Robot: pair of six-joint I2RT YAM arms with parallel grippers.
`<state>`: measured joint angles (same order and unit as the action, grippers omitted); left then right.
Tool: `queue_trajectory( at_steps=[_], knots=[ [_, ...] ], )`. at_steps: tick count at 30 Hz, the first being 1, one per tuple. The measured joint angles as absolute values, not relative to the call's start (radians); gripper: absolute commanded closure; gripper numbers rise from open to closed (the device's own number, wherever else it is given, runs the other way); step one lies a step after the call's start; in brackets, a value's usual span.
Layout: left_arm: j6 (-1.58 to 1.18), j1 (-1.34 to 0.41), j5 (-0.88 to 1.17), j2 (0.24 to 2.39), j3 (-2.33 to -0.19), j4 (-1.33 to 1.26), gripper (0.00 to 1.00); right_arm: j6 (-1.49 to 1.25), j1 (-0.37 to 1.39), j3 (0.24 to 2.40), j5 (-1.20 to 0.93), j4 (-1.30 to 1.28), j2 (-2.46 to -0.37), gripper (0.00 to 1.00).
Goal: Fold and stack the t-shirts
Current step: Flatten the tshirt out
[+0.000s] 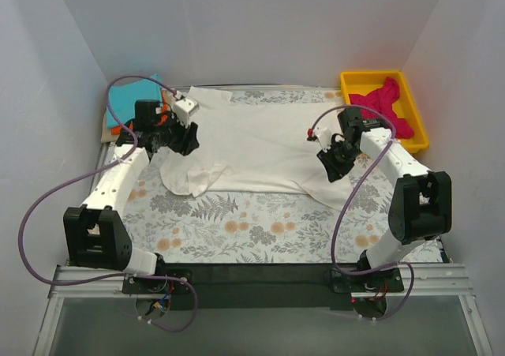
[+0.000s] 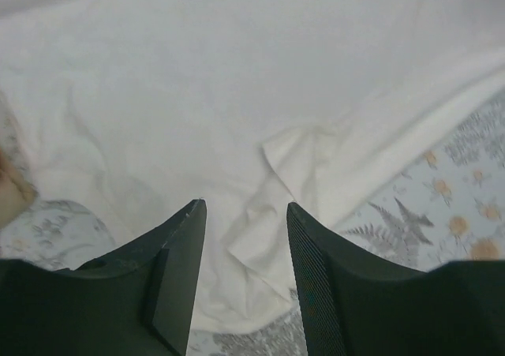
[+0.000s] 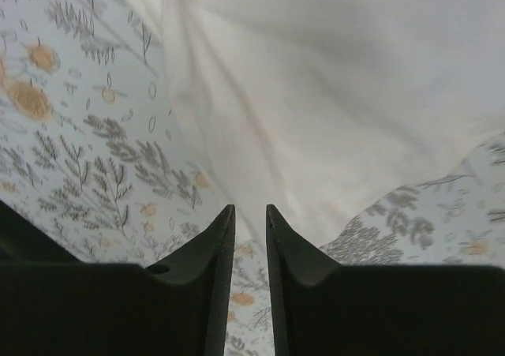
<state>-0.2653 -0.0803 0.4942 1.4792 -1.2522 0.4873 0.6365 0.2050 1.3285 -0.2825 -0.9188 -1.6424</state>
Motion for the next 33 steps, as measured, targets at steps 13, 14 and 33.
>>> queue_trajectory(
  at_steps=[13,14,33],
  knots=[
    [-0.211,-0.264,0.403,1.402,-0.814,0.582,0.59,0.651,0.211,0.888,-0.126,-0.838,-1.524,0.74],
    [-0.214,-0.264,0.385,1.402,-0.813,0.567,0.59,0.65,0.212,0.879,-0.117,-0.823,-1.525,0.73],
    [-0.213,-0.264,0.242,1.524,-0.792,0.432,0.96,0.613,0.229,0.844,-0.018,-0.676,-1.53,0.99]
  ],
)
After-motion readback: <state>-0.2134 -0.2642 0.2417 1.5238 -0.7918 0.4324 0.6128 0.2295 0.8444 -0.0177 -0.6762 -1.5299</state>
